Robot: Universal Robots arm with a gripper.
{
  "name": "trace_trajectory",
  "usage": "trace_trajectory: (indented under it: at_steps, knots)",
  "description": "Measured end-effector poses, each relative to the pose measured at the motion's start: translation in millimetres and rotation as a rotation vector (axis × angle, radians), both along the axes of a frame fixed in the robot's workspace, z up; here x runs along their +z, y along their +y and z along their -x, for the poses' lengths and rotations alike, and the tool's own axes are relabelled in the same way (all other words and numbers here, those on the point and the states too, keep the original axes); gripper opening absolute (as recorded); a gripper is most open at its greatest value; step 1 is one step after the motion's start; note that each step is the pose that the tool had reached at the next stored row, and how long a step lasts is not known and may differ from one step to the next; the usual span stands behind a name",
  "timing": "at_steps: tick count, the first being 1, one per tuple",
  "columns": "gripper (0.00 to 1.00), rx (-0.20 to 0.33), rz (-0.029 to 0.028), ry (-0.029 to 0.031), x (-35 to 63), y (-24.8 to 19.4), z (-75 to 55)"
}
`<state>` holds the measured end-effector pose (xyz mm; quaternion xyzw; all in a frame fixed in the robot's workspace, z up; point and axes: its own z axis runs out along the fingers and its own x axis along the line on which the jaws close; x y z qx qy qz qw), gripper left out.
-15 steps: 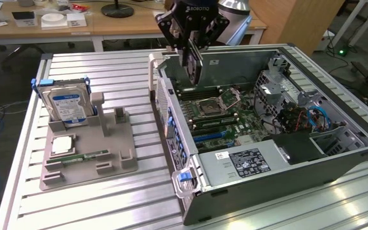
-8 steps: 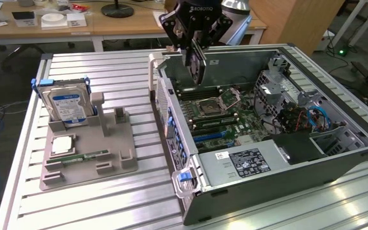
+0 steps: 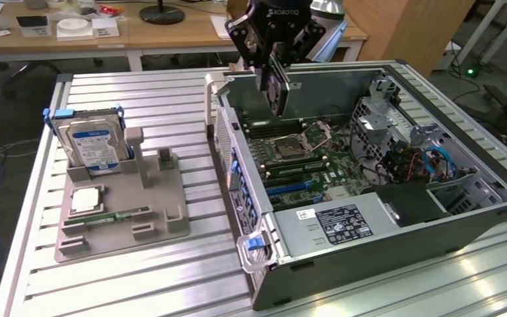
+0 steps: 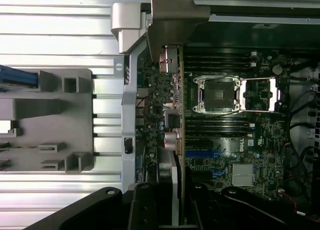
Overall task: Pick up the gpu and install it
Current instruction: 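Pick up the gpu and move the gpu toward the slot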
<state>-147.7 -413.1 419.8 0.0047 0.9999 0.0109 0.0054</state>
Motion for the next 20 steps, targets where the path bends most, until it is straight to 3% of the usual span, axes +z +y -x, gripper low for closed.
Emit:
trace_trajectory:
  at_steps: [20]
  knots:
    - [0.28,0.0,0.0,0.0001,-0.3,0.0,-29.2]
